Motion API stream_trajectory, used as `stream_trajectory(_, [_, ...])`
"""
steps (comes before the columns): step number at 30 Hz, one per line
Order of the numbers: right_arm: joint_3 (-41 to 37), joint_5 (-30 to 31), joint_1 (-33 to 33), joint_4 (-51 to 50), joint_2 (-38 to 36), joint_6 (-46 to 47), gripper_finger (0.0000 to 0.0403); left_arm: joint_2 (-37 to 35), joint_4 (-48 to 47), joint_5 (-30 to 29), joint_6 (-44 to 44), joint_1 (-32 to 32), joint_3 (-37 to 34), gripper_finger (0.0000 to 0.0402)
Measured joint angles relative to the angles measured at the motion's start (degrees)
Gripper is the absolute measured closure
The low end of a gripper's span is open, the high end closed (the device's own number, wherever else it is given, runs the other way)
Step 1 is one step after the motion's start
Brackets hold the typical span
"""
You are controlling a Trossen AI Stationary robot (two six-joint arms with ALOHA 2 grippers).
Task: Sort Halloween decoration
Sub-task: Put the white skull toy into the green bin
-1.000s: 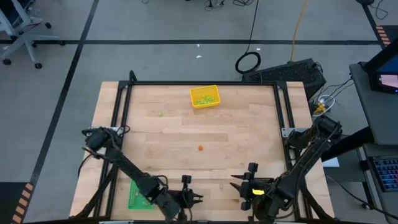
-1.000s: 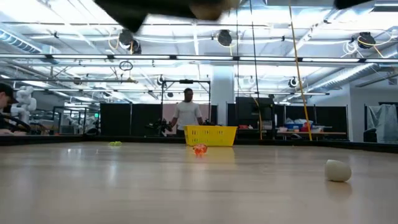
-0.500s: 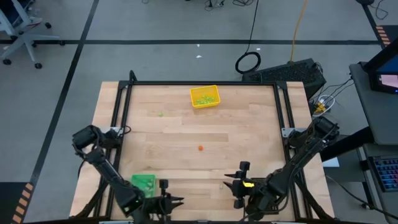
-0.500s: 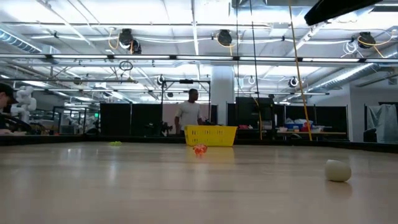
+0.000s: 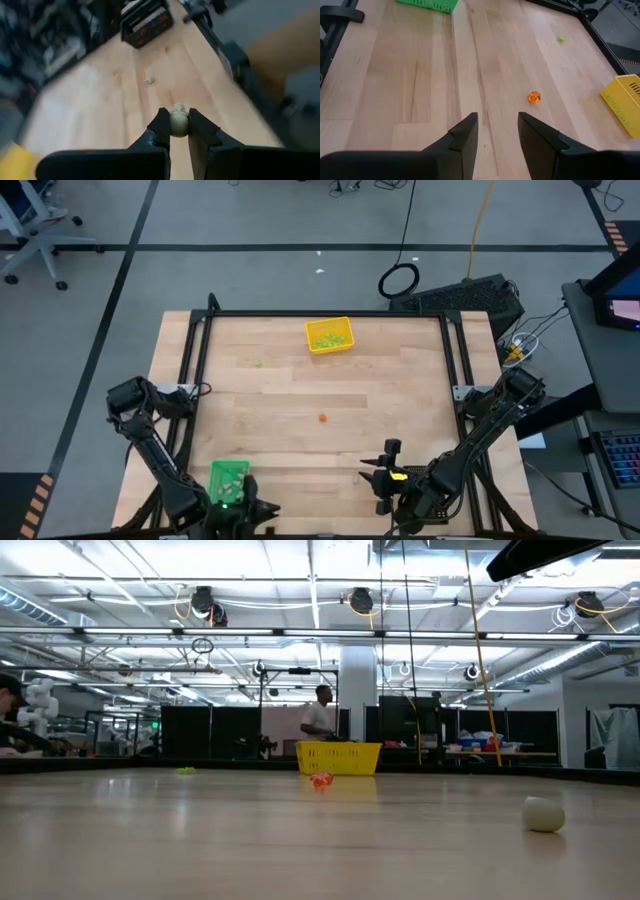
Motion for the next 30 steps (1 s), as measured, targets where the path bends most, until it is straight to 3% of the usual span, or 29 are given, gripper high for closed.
stream_trajectory(5, [0.0,0.0,0.0,0.0,0.0,-0.3,0.0276,0.0,-2.2,-0.3,16.8,-0.9,0.0,0.0378])
stream_trajectory(11, [0.0,-1.3,0.0,0.4,0.0,-0.7,0.0276,0.0,-6.7,-2.7,21.9,-2.0,0.0,0.0378])
stream_trajectory(24, [0.0,-1.6,0.0,1.2,0.0,-1.3,0.0276,0.0,-9.3,-5.6,8.6,-3.7,0.0,0.0378])
stream_trajectory(30, [0.0,-1.6,0.0,1.2,0.0,-1.3,0.0276,0.0,-9.7,-6.6,-3.2,-3.7,0.0,0.0378])
